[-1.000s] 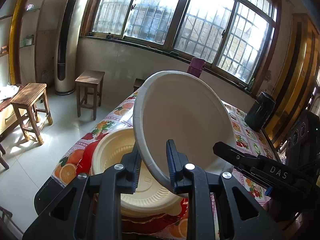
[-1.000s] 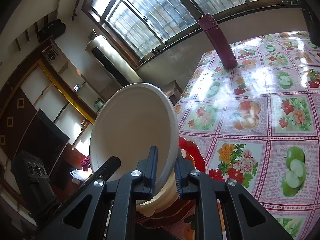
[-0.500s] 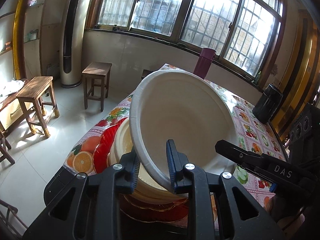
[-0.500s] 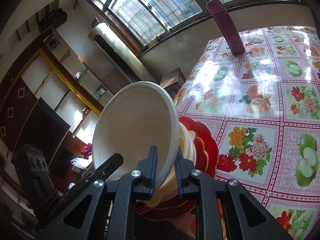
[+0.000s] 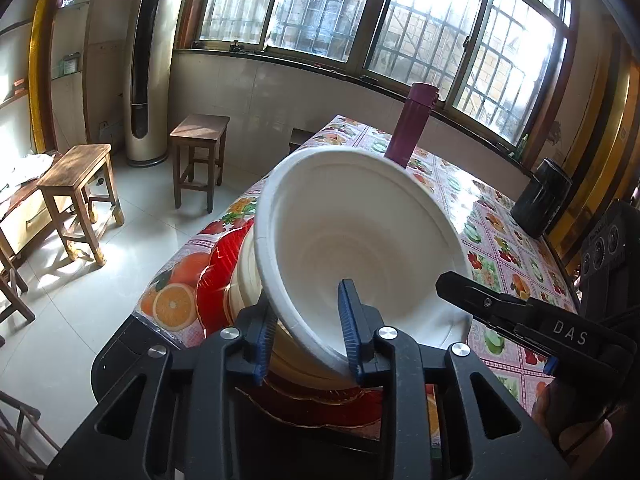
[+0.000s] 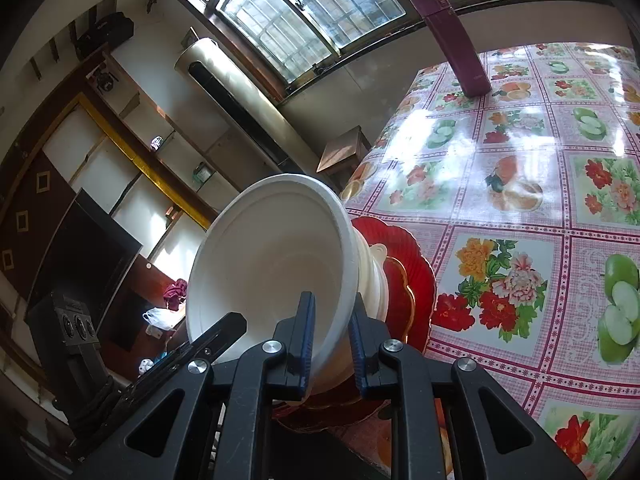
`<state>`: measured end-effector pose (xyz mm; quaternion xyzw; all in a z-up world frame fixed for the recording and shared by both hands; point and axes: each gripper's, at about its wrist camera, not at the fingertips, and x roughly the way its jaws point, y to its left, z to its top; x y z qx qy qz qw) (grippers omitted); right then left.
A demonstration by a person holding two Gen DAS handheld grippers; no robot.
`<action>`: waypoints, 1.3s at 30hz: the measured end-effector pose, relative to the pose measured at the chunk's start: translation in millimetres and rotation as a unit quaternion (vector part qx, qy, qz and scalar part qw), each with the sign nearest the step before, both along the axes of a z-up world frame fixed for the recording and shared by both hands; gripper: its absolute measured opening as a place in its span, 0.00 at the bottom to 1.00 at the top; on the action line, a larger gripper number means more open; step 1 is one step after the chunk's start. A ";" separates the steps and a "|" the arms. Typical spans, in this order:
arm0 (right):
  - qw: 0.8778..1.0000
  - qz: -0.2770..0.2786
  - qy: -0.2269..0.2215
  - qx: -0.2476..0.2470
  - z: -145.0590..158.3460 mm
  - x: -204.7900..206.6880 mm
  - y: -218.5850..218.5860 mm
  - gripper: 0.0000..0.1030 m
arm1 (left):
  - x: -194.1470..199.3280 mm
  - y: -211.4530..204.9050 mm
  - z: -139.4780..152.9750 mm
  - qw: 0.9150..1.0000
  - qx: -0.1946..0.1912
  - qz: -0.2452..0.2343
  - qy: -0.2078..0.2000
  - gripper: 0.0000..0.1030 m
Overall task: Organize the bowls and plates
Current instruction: 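Lower the white bowl into the cream bowl on the stack, then open both grippers and release the white bowl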
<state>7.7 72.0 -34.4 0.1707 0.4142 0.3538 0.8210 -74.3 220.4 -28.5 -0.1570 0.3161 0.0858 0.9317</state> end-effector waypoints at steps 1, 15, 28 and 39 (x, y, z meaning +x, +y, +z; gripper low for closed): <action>1.000 0.000 -0.002 -0.005 0.9 -1.6 0.0 0.24 | -2.2 -1.1 1.0 1.000 0.011 0.005 -0.002 0.48; 0.998 -0.004 -0.053 0.030 11.6 -18.8 -42.6 0.58 | -32.0 1.9 8.1 0.993 0.088 0.076 -0.028 0.88; 0.990 0.032 -0.130 0.050 37.5 -60.3 -49.9 0.64 | -47.5 -22.1 28.1 0.984 0.131 0.118 -0.032 0.88; 0.989 0.027 -0.131 0.063 38.5 -60.5 -63.8 0.65 | -52.4 -38.7 32.3 0.984 0.140 0.107 -0.042 1.00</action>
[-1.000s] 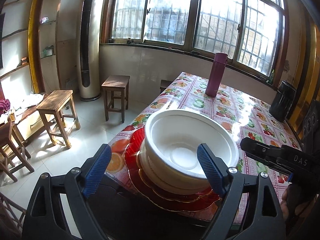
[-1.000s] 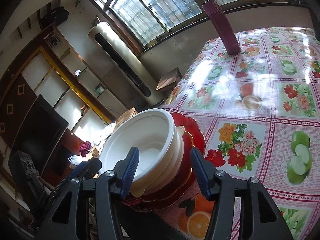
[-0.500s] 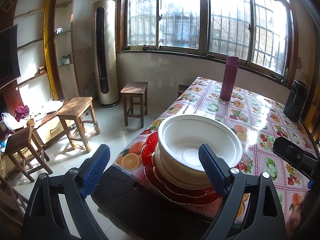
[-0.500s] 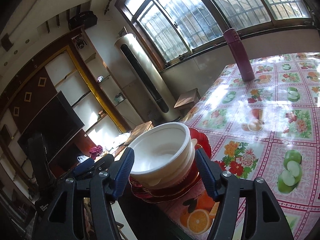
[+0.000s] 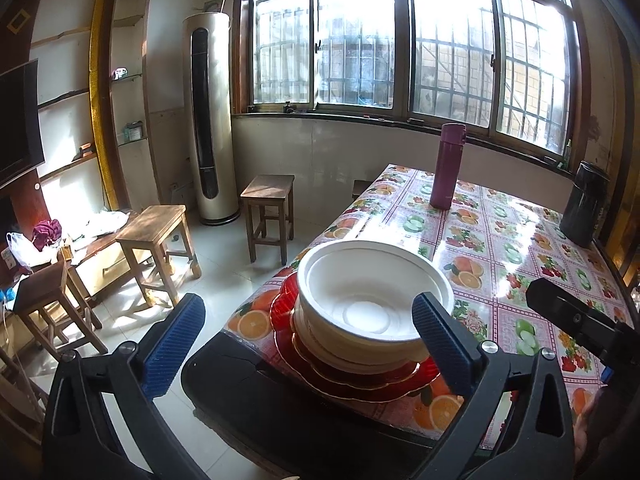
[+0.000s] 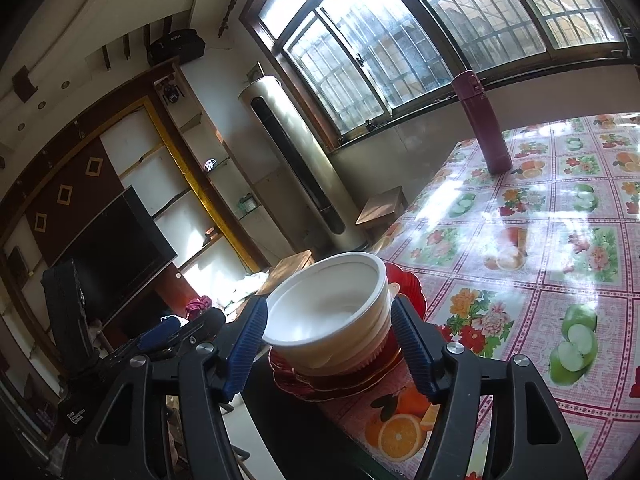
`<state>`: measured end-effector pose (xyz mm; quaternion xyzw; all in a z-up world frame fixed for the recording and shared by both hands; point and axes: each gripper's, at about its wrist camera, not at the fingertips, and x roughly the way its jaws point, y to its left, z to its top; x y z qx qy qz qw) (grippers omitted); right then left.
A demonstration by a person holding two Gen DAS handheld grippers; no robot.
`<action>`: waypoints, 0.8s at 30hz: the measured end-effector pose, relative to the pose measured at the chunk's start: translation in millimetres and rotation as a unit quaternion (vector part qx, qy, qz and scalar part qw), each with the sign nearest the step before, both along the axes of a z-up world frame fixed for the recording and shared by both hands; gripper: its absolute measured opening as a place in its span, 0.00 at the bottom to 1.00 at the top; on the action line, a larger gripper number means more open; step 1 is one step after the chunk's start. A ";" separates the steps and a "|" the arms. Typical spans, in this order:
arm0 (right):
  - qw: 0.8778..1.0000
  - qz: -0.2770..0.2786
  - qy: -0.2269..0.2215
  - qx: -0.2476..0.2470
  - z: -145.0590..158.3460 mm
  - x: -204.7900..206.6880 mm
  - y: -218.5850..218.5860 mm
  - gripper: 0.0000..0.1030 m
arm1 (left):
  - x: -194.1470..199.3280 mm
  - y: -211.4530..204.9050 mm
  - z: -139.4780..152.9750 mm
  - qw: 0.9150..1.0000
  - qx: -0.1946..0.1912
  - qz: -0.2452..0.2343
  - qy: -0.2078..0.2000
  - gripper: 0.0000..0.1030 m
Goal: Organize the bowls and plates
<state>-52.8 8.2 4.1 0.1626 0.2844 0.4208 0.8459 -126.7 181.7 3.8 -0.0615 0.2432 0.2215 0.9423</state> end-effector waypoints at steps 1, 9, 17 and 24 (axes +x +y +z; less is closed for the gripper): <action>1.000 0.000 0.001 0.000 -0.6 0.4 -0.8 0.65 | -0.3 -2.4 0.8 1.000 0.004 0.000 -0.001 1.00; 1.000 0.002 0.006 0.006 -2.7 1.5 -5.0 0.65 | -0.1 -12.0 3.2 1.000 0.005 -0.008 -0.005 1.00; 1.000 0.008 0.008 0.009 -5.3 4.1 -5.9 0.65 | -0.4 -29.0 9.6 0.999 0.036 -0.033 -0.015 1.00; 1.000 0.004 0.010 0.017 -7.5 5.6 -10.0 0.65 | -4.4 -40.3 14.8 0.997 0.053 -0.049 -0.033 1.00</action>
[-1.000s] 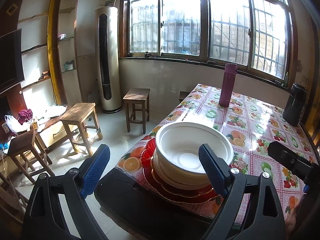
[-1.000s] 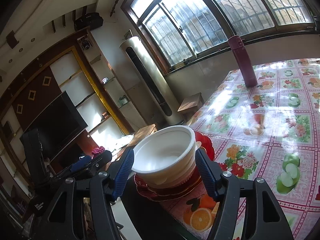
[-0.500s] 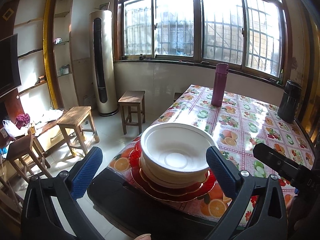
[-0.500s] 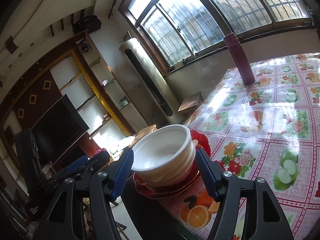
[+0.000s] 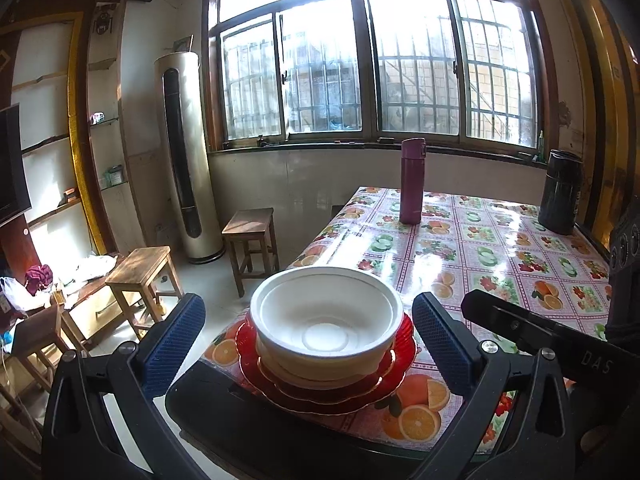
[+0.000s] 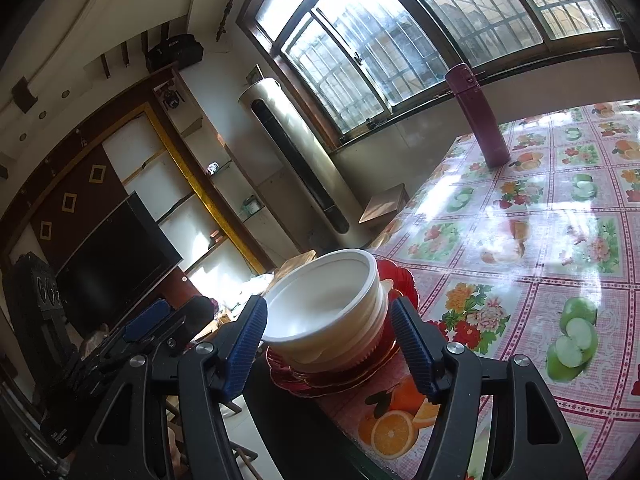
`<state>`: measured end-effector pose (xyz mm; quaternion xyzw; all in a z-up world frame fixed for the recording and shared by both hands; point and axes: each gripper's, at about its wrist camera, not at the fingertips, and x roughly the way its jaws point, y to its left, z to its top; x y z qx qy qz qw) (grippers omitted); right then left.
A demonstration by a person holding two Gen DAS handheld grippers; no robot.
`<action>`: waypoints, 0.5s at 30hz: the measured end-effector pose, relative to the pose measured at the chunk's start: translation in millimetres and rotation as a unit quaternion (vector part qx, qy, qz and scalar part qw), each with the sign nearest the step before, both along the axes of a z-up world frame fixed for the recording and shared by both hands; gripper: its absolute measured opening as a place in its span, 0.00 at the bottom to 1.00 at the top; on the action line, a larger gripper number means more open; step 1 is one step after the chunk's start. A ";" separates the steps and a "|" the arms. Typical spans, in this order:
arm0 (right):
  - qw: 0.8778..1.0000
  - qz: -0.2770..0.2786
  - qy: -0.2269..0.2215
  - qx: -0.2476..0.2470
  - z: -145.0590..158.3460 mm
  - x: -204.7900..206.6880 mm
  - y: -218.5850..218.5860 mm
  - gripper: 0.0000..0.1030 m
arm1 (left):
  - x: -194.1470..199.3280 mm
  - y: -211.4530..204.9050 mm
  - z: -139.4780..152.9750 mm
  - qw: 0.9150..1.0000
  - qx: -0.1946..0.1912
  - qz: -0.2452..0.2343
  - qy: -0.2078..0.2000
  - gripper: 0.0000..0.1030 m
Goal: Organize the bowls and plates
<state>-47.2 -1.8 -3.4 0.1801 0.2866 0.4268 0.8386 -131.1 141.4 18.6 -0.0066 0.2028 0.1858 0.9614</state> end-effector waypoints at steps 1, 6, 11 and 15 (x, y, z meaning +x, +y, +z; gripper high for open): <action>1.000 0.000 0.000 0.002 0.0 0.3 -0.7 0.65 | -0.3 -0.2 0.6 1.000 0.000 0.000 -0.001 1.00; 1.000 0.000 0.003 0.005 -0.6 0.7 -2.6 0.65 | -0.4 0.0 1.6 1.000 0.001 0.000 -0.003 1.00; 1.000 -0.004 0.006 0.012 -0.9 0.4 -4.9 0.65 | -1.8 -3.9 4.8 1.000 0.006 -0.002 -0.012 1.00; 1.000 -0.009 0.003 0.016 0.1 -1.2 -7.5 0.65 | -5.9 -4.3 5.9 1.000 0.002 -0.011 -0.023 1.00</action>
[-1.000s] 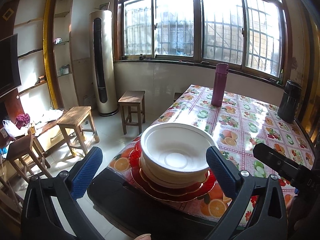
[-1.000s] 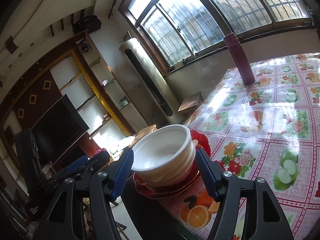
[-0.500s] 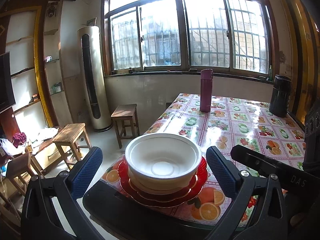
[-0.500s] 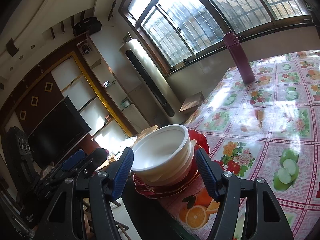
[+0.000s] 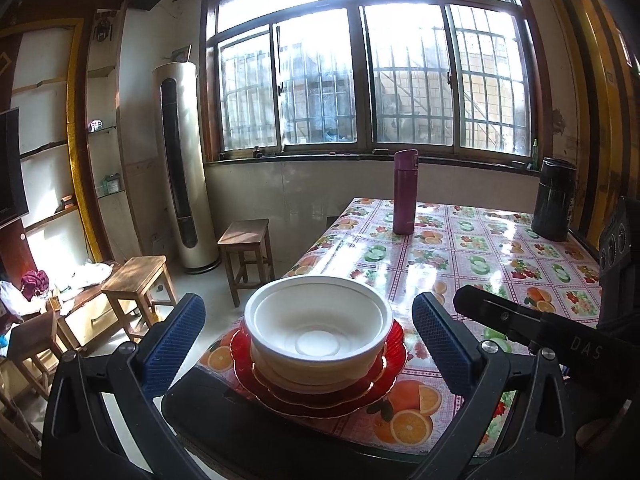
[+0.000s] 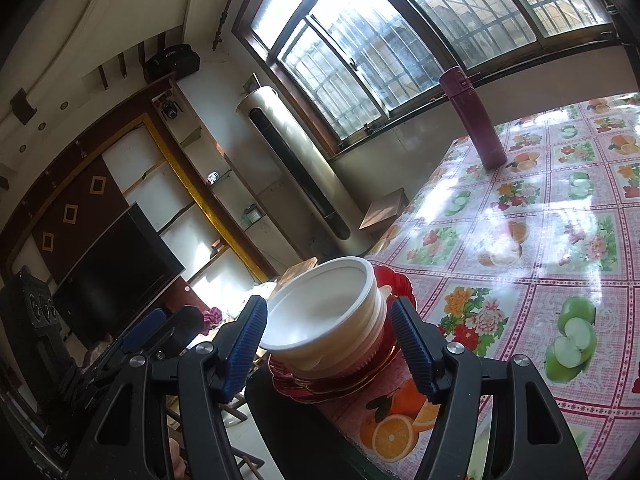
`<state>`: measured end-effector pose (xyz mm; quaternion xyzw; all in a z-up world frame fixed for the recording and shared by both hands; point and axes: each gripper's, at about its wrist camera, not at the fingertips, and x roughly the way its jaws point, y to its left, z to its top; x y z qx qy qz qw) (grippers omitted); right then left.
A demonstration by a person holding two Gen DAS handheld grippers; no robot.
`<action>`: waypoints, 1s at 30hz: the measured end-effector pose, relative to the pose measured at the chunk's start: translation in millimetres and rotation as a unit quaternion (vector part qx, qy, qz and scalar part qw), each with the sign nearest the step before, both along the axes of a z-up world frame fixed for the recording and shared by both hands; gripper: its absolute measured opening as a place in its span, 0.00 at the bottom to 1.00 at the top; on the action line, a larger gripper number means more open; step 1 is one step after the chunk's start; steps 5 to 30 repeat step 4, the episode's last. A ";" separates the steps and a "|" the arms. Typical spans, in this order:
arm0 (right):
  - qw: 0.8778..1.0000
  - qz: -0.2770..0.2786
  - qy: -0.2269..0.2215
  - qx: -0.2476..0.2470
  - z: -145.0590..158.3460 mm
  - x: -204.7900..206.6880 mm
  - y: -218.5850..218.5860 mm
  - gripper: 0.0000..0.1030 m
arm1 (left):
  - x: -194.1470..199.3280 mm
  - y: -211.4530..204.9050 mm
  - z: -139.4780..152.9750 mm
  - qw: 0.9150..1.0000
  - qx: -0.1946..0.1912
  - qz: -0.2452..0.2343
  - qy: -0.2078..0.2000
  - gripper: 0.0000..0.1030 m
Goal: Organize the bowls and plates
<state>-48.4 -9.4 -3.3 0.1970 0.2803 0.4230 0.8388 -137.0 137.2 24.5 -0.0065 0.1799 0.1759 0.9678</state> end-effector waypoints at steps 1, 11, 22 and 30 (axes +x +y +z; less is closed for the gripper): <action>1.000 -0.001 -0.001 0.001 0.2 -0.4 -0.6 0.65 | 0.7 2.2 -0.1 1.000 -0.006 0.000 0.002 1.00; 1.000 -0.002 -0.001 0.001 0.4 -0.5 -0.5 0.69 | 1.5 14.8 -4.1 0.999 -0.036 0.010 0.008 1.00; 1.000 -0.002 -0.001 0.001 0.4 -0.5 -0.5 0.69 | 1.5 14.8 -4.1 0.999 -0.036 0.010 0.008 1.00; 1.000 -0.002 -0.001 0.001 0.4 -0.5 -0.5 0.69 | 1.5 14.8 -4.1 0.999 -0.036 0.010 0.008 1.00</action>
